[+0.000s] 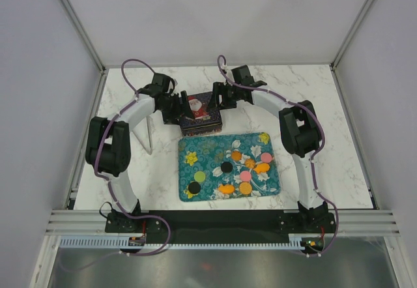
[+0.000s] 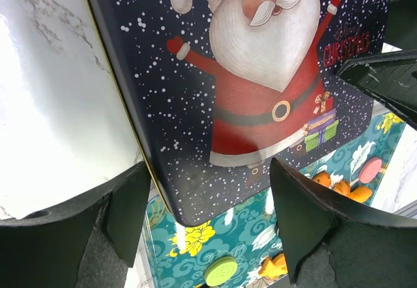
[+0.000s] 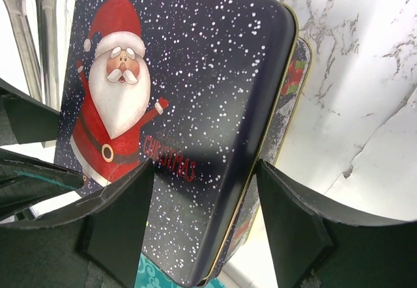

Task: Pack the cookies

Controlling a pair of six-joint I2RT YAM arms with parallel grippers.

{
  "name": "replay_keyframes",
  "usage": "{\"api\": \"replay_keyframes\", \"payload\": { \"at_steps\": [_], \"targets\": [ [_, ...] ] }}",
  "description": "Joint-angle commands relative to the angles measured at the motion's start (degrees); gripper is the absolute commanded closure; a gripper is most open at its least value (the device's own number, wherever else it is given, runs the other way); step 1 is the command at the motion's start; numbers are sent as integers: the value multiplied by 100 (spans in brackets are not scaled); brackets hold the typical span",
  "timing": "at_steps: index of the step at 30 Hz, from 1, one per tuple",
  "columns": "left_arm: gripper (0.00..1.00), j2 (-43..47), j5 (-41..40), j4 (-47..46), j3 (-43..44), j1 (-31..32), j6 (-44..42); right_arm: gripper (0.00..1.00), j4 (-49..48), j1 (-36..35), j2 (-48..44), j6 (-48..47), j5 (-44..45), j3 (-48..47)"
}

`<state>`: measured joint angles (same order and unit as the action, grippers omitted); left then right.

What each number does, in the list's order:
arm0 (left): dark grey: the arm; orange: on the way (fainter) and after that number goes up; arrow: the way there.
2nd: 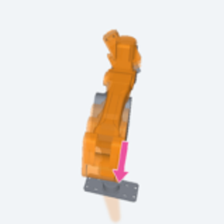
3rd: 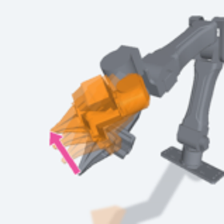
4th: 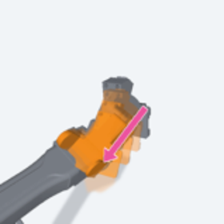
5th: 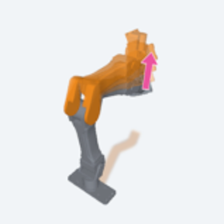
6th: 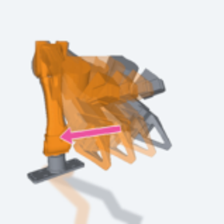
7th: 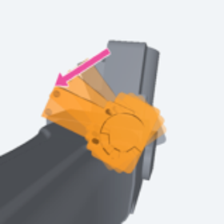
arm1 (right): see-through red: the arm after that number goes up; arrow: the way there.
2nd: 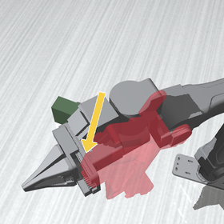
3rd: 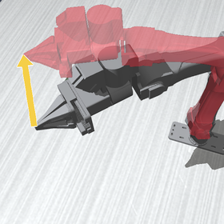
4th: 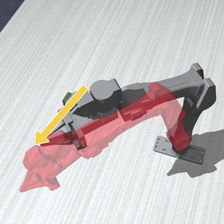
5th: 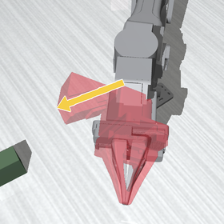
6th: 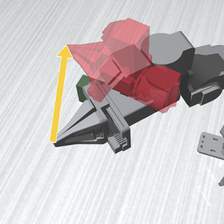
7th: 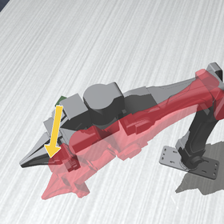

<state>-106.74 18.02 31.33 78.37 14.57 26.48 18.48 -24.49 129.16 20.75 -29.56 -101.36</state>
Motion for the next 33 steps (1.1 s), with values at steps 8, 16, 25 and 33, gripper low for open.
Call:
{"api": "replay_keyframes", "payload": {
  "at_steps": [8, 16, 25, 33],
  "targets": [
    [18, -58, -9, -189, 135, 134, -187, 28, -152, -91, -207, -45, 29, 257],
    [15, 48, -18, -197, 73, -41, -161, 27, -152, -73, -295, -98, 249, 398],
    [14, 66, 35, -180, 29, -244, -169, 27, -152, -47, -383, -71, 302, 380],
    [14, -110, 211, -233, 257, -358, -91, 27, -152, -29, -410, -28, 319, 389]
  ]
}}
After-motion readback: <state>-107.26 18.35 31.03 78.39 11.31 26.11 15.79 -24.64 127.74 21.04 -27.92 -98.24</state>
